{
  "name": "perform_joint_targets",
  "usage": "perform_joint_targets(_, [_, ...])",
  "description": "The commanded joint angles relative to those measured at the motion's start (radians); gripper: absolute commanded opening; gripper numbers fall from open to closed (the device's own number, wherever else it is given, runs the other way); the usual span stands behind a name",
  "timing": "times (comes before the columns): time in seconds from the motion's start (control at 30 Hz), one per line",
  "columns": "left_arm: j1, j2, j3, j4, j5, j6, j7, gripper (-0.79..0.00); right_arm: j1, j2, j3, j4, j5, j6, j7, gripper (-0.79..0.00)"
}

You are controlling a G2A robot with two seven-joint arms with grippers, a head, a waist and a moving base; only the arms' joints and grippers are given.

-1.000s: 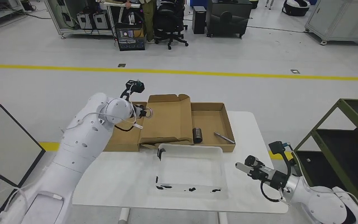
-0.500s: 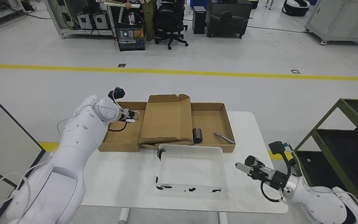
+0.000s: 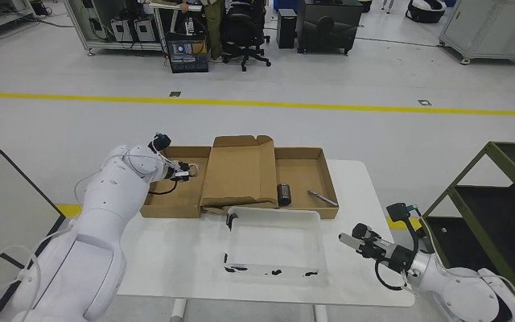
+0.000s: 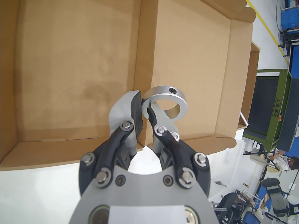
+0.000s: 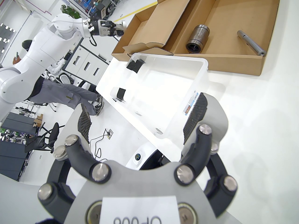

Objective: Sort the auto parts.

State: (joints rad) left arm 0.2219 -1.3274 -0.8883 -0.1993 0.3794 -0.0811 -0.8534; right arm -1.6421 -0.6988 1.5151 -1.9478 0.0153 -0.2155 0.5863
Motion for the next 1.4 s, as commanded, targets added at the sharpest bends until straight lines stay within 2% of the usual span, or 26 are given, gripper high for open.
perform_joint_targets(0.0, [-0.004, -0.001, 0.004, 0.0, 0.014, -0.002, 0.009, 0.0, 0.0, 0.0, 0.0, 0.0, 0.0, 0.0, 0.0, 0.0])
perform_joint_targets(0.13, [-0.011, 0.0, 0.013, 0.004, 0.043, -0.005, 0.027, 0.0, 0.0, 0.0, 0.0, 0.0, 0.0, 0.0, 0.0, 0.0])
perform_joint_targets(0.23, [-0.015, 0.005, 0.002, 0.001, 0.031, -0.062, 0.042, 0.0, 0.0, 0.0, 0.0, 0.0, 0.0, 0.0, 0.0, 0.0])
perform_joint_targets(0.37, [-0.015, 0.023, -0.04, -0.004, -0.041, -0.219, 0.05, 0.0, 0.0, 0.0, 0.0, 0.0, 0.0, 0.0, 0.0, 0.0])
perform_joint_targets(0.53, [-0.01, 0.06, -0.099, -0.002, -0.128, -0.405, 0.053, 0.0, 0.0, 0.0, 0.0, 0.0, 0.0, 0.0, 0.0, 0.0])
perform_joint_targets(0.77, [0.054, 0.111, -0.154, -0.065, -0.198, -0.681, 0.014, 0.0, 0.0, 0.0, 0.0, 0.0, 0.0, 0.0, 0.0, 0.0])
perform_joint_targets(1.37, [0.054, 0.111, -0.154, -0.065, -0.198, -0.68, 0.014, 0.0, 0.0, 0.0, 0.0, 0.0, 0.0, 0.0, 0.0, -0.001])
